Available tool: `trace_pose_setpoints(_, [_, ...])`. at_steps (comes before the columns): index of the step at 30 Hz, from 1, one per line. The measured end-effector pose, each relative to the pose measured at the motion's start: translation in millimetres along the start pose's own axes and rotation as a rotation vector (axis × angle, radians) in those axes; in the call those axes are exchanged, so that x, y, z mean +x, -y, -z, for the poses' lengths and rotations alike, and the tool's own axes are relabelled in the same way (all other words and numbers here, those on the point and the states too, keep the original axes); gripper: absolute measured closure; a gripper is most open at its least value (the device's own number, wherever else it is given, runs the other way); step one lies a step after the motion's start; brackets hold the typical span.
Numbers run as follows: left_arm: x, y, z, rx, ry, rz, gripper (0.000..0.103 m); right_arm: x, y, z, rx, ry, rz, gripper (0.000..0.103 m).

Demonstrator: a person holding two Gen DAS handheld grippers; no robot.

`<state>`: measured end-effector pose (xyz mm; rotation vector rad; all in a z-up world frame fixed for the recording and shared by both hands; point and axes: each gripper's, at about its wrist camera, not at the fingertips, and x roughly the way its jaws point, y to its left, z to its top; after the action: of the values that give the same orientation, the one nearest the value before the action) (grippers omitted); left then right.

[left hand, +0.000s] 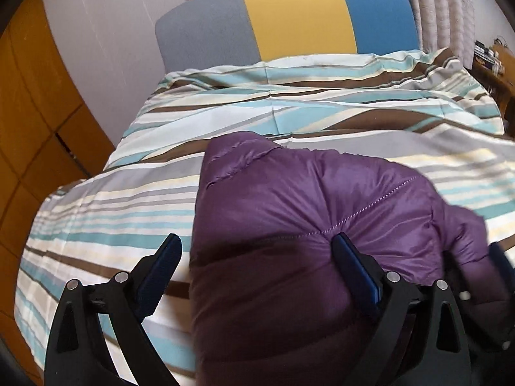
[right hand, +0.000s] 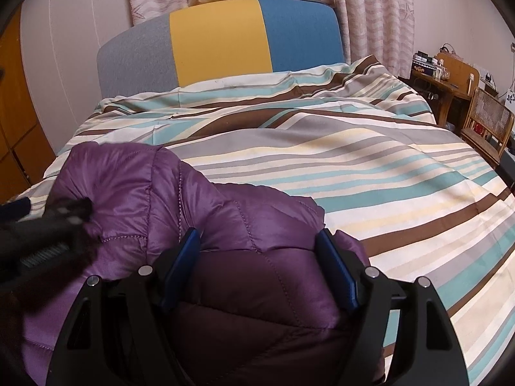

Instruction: Fold large clothes

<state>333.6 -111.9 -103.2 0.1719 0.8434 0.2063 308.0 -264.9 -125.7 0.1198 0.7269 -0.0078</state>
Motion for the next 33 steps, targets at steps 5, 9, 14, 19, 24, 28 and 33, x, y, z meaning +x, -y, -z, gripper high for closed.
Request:
trace_pose_setpoints(5, [27.6,-2.2,4.7,-0.021,-0.033,0.046,0.008,7.0,1.9,-0.9,0.010,-0.031,-0.004,0.029])
trace_pose_setpoints(9, [39.4,-6.4,5.2,-0.050,-0.058,0.094,0.007,14.0,3.8,-0.8,0.028,-0.045,-0.017,0.028])
trace_pose_setpoints(14, [34.6,-10.5,5.9,-0.080,-0.051,0.124,0.007,13.5,5.9,-1.3,0.034,-0.027,-0.032,0.027])
trace_pose_setpoints(19, [-5.0,-26.2,28.6,-0.119,0.000,0.211,0.006,1.5,12.7,1.9,0.063,0.029,-0.068,0.025])
trace_pose_setpoints(24, [-45.4,-39.7,61.3,-0.166,0.064,0.315,0.004,-23.8,17.0,4.8,0.073,0.112,-0.088,0.020])
trace_pose_setpoints(28, [-77.1,-34.7,87.6,-0.104,0.136,0.322,0.004,-49.3,16.4,12.1,0.023,0.105,-0.070,0.019])
trace_pose_setpoints(33, [-94.2,-26.3,102.5,-0.057,0.170,0.312,0.003,-82.6,12.2,36.4,-0.049,0.132,-0.058,0.015])
